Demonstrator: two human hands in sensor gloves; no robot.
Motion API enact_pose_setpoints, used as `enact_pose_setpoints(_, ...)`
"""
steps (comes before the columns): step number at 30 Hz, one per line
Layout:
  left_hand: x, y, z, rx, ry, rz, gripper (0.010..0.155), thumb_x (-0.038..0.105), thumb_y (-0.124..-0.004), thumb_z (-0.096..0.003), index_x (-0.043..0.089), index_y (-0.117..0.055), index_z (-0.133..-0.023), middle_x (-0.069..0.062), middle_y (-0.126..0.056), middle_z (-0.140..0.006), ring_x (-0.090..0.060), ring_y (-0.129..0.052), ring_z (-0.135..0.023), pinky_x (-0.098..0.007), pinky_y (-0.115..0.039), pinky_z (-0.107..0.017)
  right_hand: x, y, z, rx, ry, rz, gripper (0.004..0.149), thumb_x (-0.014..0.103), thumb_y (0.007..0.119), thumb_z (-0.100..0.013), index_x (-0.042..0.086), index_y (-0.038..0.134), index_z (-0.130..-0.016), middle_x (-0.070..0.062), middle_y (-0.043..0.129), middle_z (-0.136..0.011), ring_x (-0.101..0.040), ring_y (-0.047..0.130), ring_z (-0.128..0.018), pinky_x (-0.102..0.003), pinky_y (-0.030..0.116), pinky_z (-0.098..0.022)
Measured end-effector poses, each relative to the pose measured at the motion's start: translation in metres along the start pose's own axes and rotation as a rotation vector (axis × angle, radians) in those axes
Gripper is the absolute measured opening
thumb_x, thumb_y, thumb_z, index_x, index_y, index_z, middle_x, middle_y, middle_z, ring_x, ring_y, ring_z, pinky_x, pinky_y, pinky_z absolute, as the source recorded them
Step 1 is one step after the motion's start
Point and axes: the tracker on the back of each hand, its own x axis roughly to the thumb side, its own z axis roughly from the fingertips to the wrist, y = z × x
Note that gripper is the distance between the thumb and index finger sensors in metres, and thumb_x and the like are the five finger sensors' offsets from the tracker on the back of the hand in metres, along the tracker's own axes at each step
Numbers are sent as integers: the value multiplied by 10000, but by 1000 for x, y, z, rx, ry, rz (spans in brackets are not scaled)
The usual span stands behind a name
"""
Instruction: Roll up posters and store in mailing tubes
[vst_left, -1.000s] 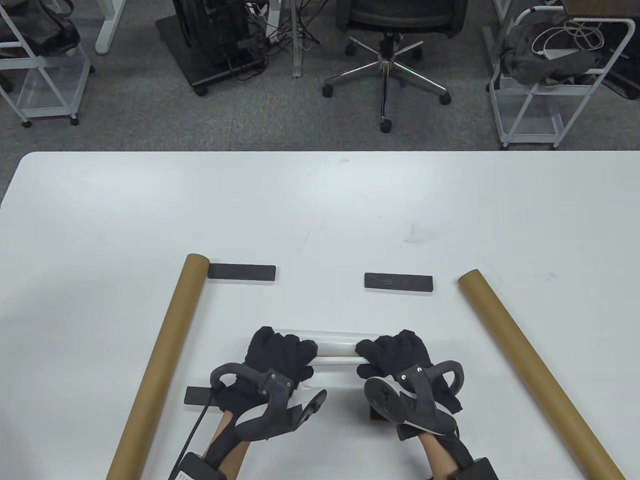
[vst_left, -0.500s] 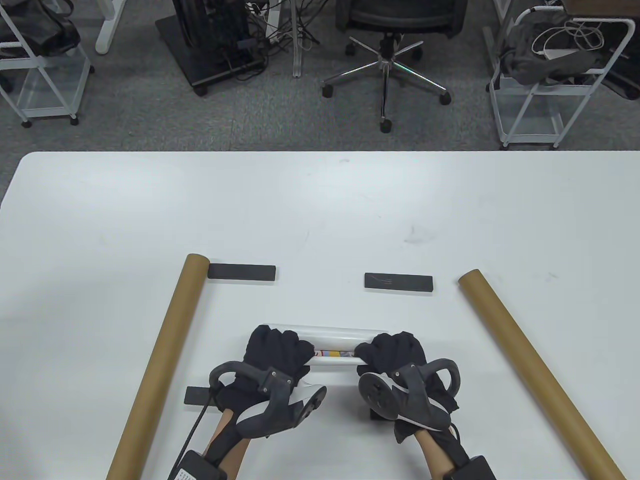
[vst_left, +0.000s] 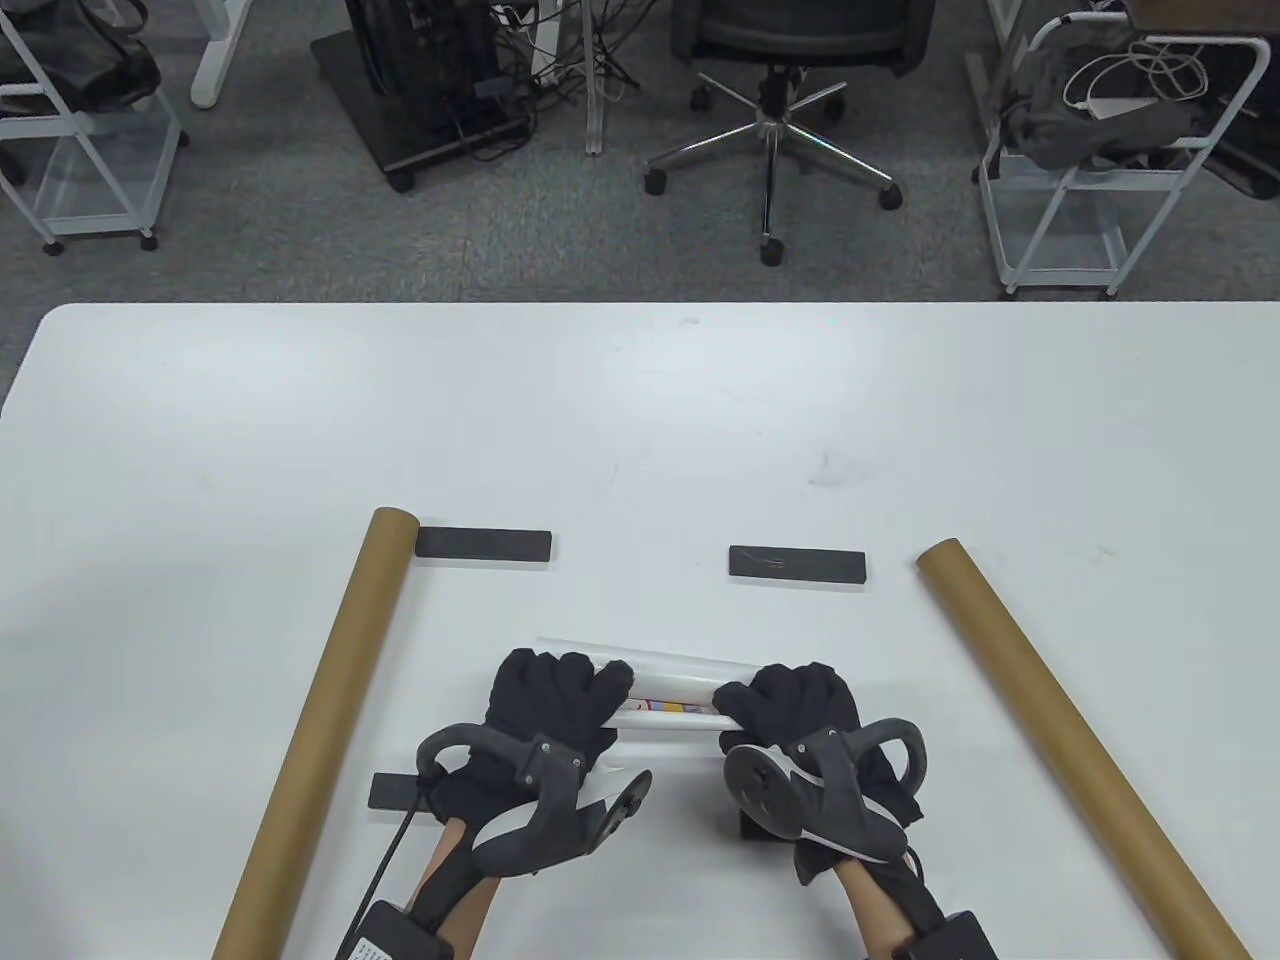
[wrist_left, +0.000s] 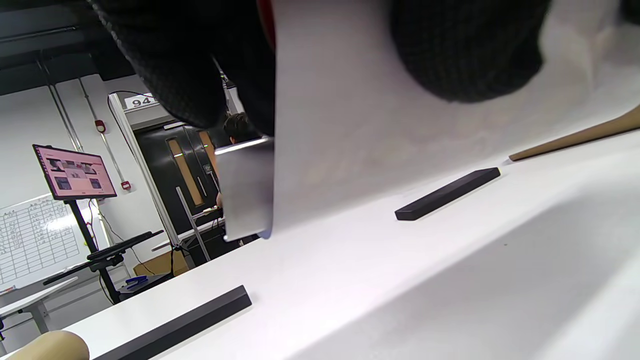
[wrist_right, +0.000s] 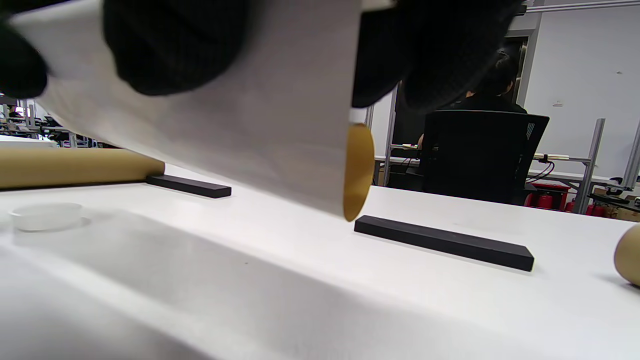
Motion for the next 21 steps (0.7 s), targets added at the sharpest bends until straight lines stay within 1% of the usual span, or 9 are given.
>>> enact_pose_setpoints(2,0,0,0,-3,0,-1,620,530,-752,-400,392,-671,-1000,165,-859,-803,-73,-967,-700,-444,-795,-741,0,0,0,2,1,-1,504,411,757,-397,232,774,-868,10,868,-716,-257,921,-577,-590,720,-655)
enact_pose_setpoints(6,-2,1,0,3,3,0,606,540,-750,-393,386,-701,-978,175,-923,-819,-61,-1029,-699,-427,-812,-738,-2,-1,0,-1,4,-1,512,421,762,-386,236,786,-863,41,914,-713,-234,965,-583,-569,735,-654)
enact_pose_setpoints(9,-3,0,0,8,16,25,557,534,-739,-402,379,-702,-937,171,-942,-840,-64,-1050,-703,-422,-814,-737,-3,1,-1,16,8,0,502,413,730,-407,239,773,-877,56,928,-738,-228,982,-614,-565,741,-651)
enact_pose_setpoints(12,-3,-1,-2,-15,8,15,539,511,-699,-430,369,-671,-950,168,-920,-855,-71,-1031,-706,-430,-803,-740,-3,2,-1,35,16,-24,508,390,686,-442,214,730,-916,13,896,-763,-263,950,-617,-583,726,-653)
enact_pose_setpoints(13,-2,-2,-2,-26,5,21,536,498,-684,-441,361,-647,-958,159,-901,-855,-79,-1011,-700,-440,-793,-743,-3,2,-2,50,20,-34,516,382,677,-455,197,697,-937,-13,865,-773,-290,915,-612,-606,703,-657)
enact_pose_setpoints(15,0,-2,-3,-36,2,24,529,484,-686,-449,363,-625,-960,153,-870,-808,-81,-965,-646,-463,-776,-744,-2,2,-2,59,21,-27,557,407,728,-434,195,663,-945,-11,831,-759,-286,880,-593,-613,688,-663)
enact_pose_setpoints(16,1,-2,-3,-38,-2,7,527,490,-706,-440,374,-631,-949,156,-866,-780,-79,-955,-619,-468,-775,-743,-1,1,-2,52,18,-10,568,418,750,-414,202,669,-934,-1,834,-740,-276,882,-573,-609,694,-660)
enact_pose_setpoints(18,2,-1,-2,-21,-16,-46,467,509,-721,-426,419,-674,-881,178,-876,-733,-60,-958,-580,-454,-792,-737,0,1,-1,34,13,11,512,402,751,-416,236,700,-898,25,856,-702,-250,901,-539,-587,721,-653)
enact_pose_setpoints(21,0,-2,-1,-29,-15,7,402,506,-735,-426,444,-738,-823,175,-896,-727,-73,-970,-596,-450,-786,-743,-2,1,-1,30,8,-11,459,394,744,-421,252,746,-858,22,875,-699,-254,915,-545,-585,725,-651)
